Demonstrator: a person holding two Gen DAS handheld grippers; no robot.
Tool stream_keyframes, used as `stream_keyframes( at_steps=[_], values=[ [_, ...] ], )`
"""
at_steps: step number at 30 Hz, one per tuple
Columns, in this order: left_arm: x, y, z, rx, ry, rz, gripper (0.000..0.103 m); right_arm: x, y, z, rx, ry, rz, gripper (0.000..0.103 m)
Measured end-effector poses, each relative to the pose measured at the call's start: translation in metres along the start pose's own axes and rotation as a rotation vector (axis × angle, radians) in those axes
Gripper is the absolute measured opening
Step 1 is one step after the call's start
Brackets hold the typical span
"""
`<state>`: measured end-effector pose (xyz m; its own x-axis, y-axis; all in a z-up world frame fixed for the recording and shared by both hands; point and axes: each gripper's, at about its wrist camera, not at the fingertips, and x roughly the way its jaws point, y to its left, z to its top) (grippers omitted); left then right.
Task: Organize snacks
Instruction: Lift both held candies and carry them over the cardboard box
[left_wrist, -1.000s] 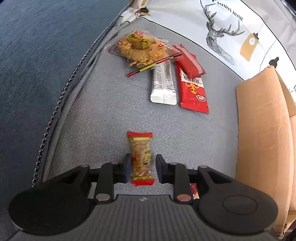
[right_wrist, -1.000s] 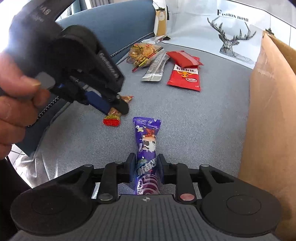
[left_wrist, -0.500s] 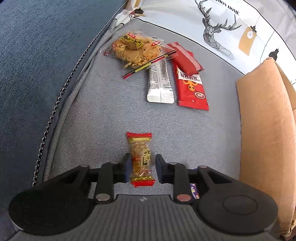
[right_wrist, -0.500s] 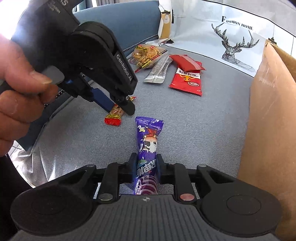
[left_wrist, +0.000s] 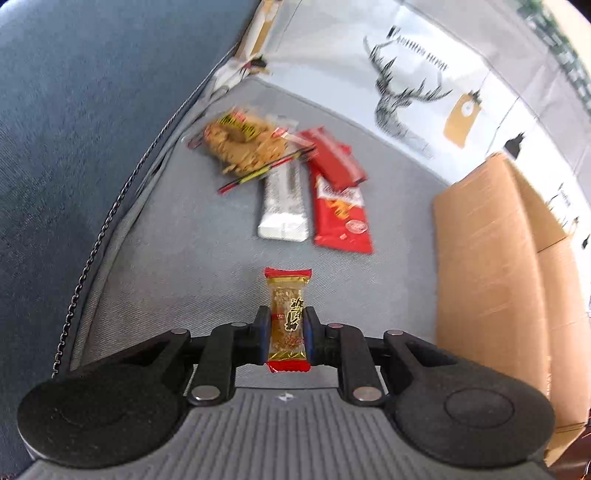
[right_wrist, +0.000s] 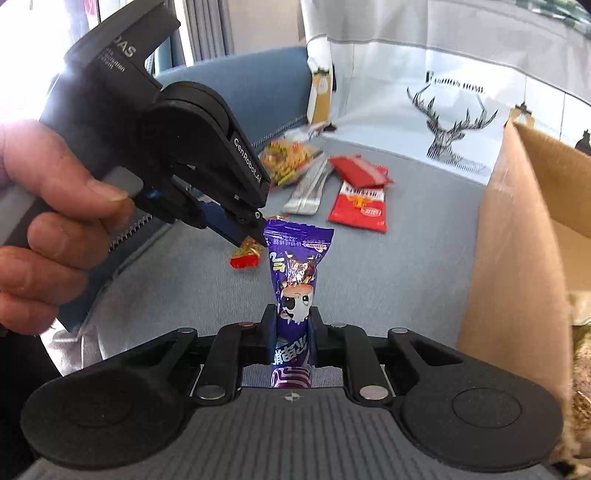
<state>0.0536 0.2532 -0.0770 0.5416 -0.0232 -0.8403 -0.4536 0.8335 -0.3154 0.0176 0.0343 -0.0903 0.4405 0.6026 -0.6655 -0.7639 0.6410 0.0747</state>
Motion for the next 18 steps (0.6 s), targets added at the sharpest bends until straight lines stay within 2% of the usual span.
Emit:
stream_keyframes(
  at_steps=[11, 18],
  values=[
    [-0.039, -0.020, -0.003, 0.011, -0.175, -0.088, 0.019, -0.039, -0.009, 0.004, 0.018, -0.119, -0.004, 0.017],
    [-0.050, -0.039, -0.002, 0.023, -0.252, -0.121, 0.019, -0.080, -0.038, 0.031, 0.060, -0.213, -0.026, 0.017]
  ],
)
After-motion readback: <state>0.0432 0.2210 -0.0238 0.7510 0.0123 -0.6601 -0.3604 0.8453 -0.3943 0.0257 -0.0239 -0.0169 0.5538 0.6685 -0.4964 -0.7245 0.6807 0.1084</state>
